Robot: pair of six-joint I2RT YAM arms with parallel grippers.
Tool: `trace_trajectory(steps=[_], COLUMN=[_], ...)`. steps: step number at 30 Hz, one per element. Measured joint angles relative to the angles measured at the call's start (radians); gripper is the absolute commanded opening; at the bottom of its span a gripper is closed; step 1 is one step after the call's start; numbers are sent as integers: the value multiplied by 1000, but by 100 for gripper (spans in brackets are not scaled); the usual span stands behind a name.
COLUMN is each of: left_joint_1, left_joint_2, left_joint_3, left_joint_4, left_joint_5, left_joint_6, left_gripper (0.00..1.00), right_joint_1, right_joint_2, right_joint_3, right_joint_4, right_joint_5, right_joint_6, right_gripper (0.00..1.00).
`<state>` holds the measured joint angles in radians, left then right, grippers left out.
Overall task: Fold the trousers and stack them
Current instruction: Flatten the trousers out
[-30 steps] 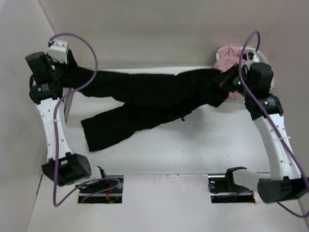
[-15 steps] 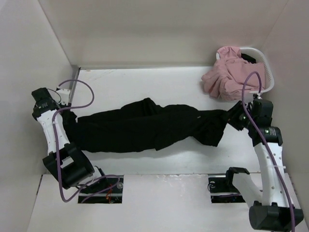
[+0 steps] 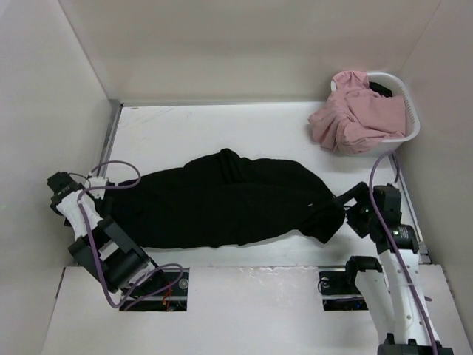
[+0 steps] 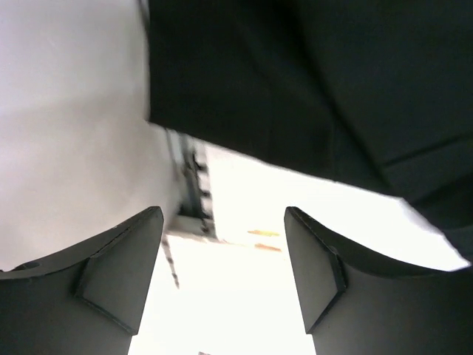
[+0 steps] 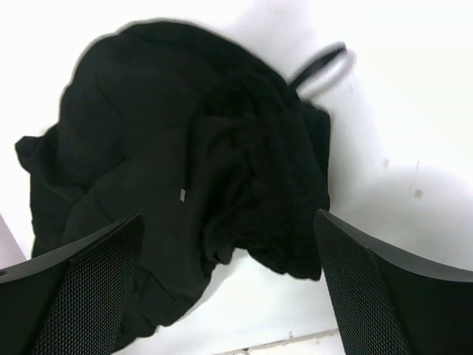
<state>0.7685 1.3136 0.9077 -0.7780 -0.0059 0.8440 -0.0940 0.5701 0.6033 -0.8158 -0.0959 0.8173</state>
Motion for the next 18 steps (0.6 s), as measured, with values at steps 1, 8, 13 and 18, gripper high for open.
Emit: trace_trajectory(steps=[1, 8, 13, 18], left_joint_1=[20, 28, -60, -65], left_joint_2=[3, 116, 240, 316], left_joint_3=[-14, -20, -18, 10], left_joint_4=[1, 141, 240, 289], left_joint_5=[-2, -23, -37, -46], left_joint_6=[2, -23, -12, 9], left_gripper=[67, 68, 62, 15], right_joint_1=[33, 291, 352, 326], right_joint_2=[-14, 72, 310, 340], right_joint_3=[-22, -135, -146, -162], right_joint_4=[-7, 30, 179, 268], right_joint_5=[21, 161, 201, 201], right_joint_6=[39, 293, 376, 390], right_gripper=[100, 100, 83, 15])
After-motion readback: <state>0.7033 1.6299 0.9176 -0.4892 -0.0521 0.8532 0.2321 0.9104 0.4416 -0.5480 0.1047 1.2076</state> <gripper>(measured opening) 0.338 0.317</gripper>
